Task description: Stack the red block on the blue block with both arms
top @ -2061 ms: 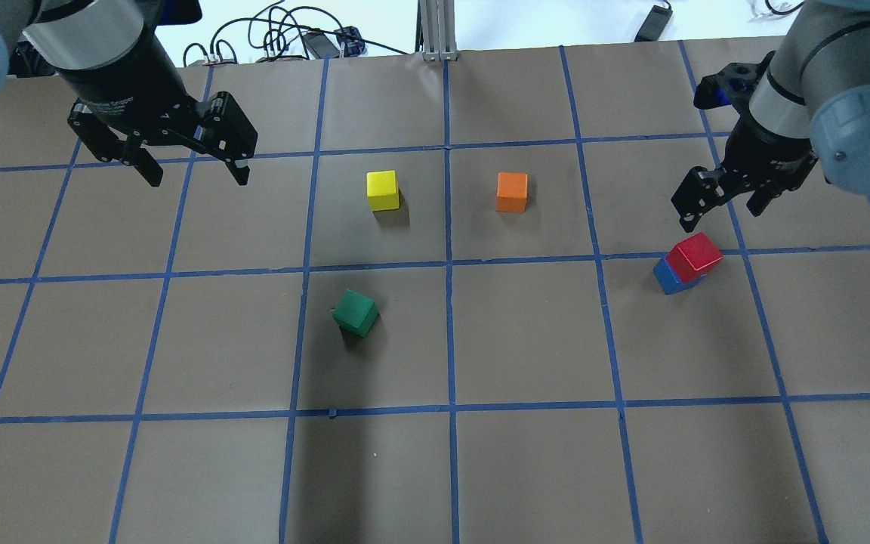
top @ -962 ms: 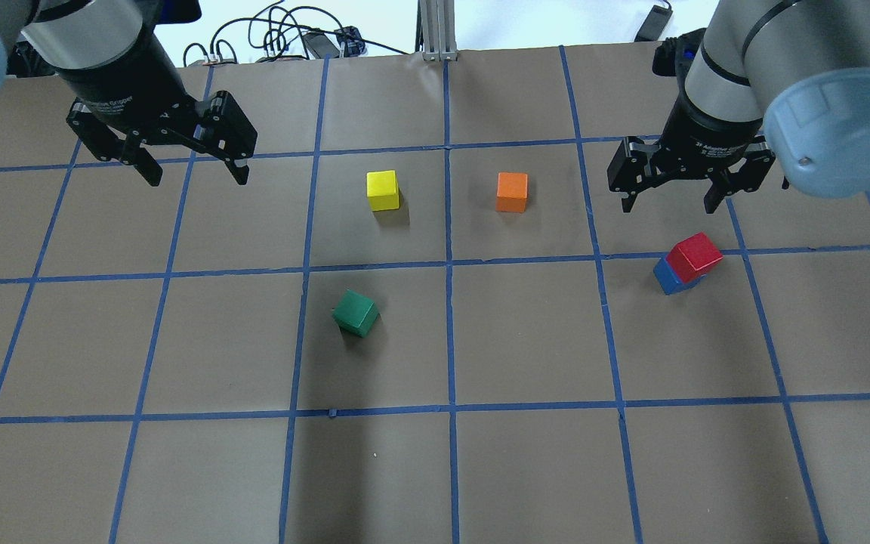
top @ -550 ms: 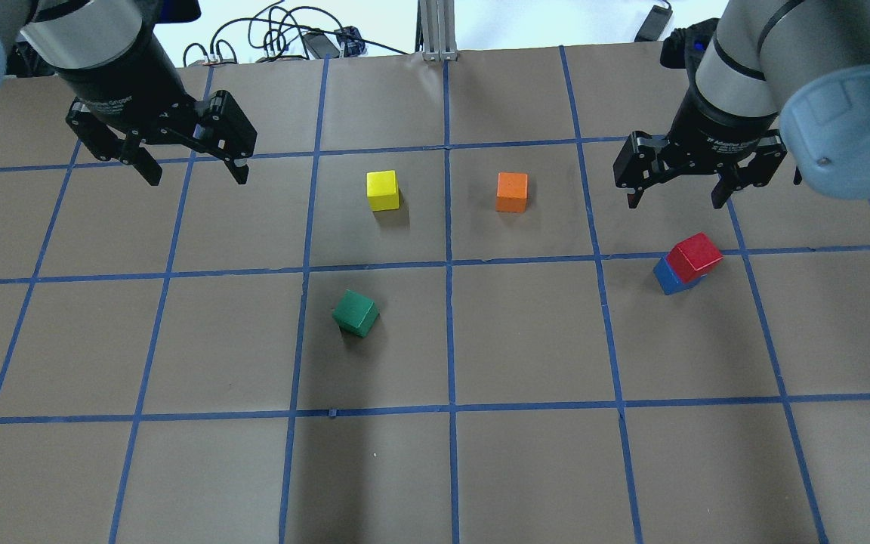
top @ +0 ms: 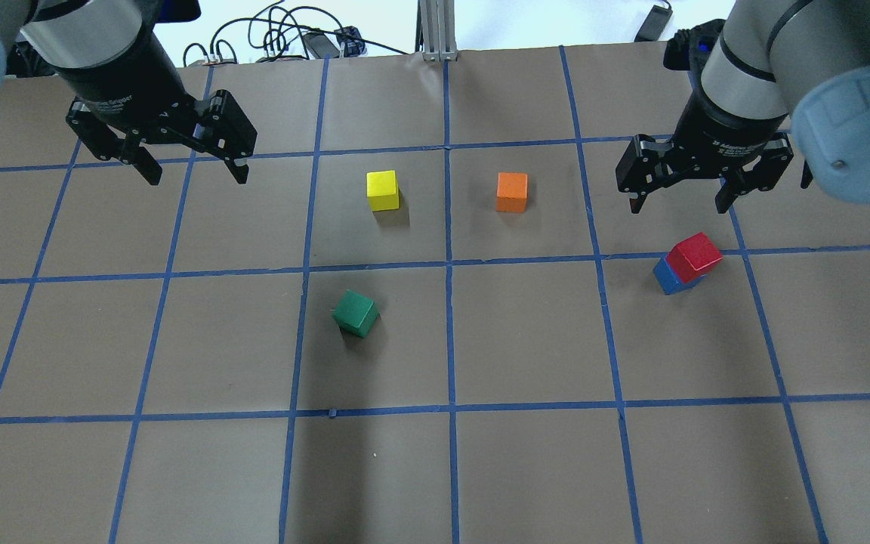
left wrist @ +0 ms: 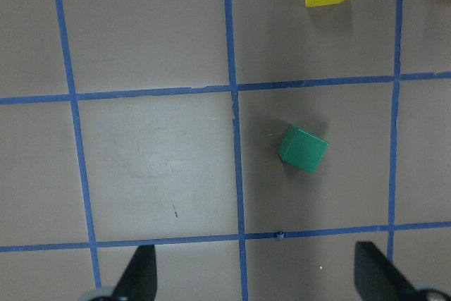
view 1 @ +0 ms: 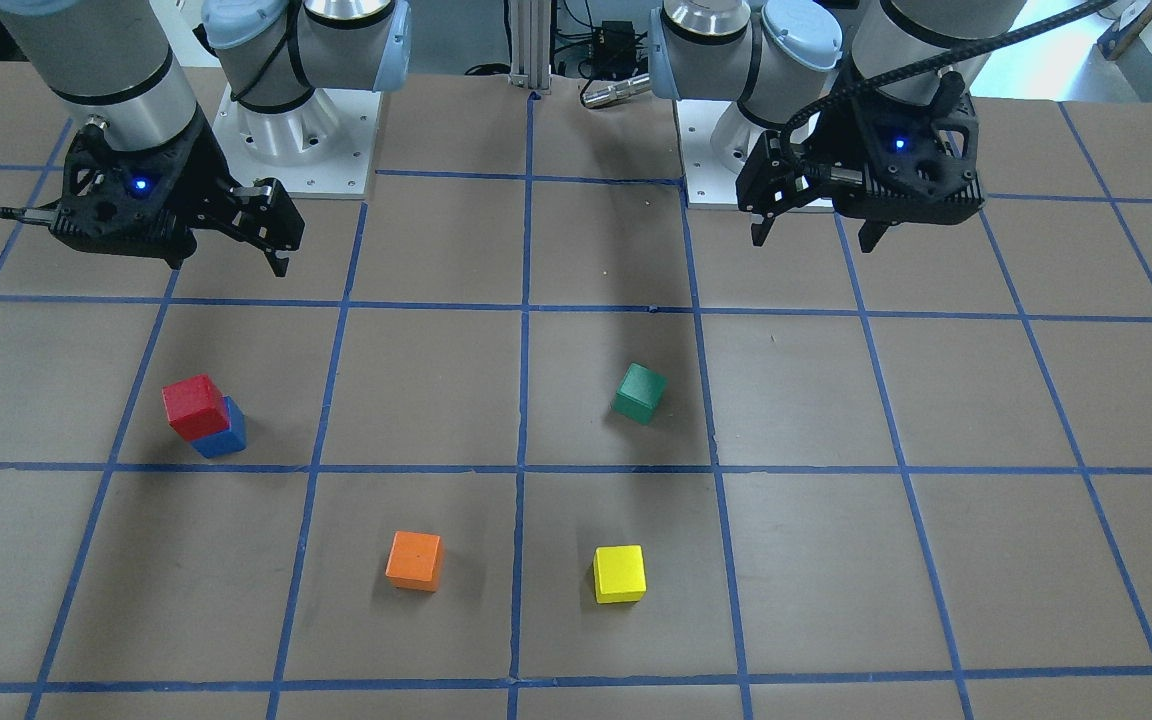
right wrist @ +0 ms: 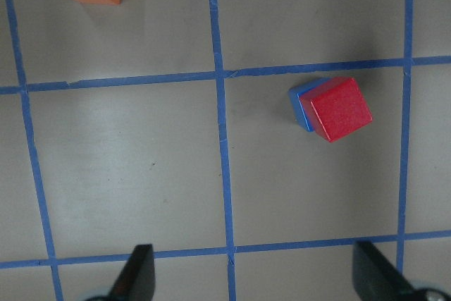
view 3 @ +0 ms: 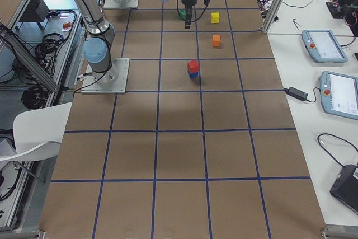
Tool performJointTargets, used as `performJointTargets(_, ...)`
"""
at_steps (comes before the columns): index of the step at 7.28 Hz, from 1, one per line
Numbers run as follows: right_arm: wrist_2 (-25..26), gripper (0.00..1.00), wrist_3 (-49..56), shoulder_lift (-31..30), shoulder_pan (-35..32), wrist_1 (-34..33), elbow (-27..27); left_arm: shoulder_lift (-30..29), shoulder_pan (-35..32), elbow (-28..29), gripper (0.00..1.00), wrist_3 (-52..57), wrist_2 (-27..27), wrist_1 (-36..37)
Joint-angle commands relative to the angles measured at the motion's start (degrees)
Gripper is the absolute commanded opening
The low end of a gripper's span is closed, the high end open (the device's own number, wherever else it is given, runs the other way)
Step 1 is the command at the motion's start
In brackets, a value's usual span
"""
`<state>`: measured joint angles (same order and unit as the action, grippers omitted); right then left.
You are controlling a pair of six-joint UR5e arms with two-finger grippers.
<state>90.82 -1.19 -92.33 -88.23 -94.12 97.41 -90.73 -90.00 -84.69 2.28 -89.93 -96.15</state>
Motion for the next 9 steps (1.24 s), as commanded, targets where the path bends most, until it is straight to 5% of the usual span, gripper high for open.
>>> performJointTargets(1,0.0,1.00,1.4,-0.1,0.0,-0.2,0.0,0.0,0.0,0.1,1.00,0.0,0.0,0.0)
performJointTargets(9,0.0,1.00,1.0,-0.2,-0.4,-1.5,-0.5,-0.1,0.0,0.1,1.00,0.0,-0.1,0.0)
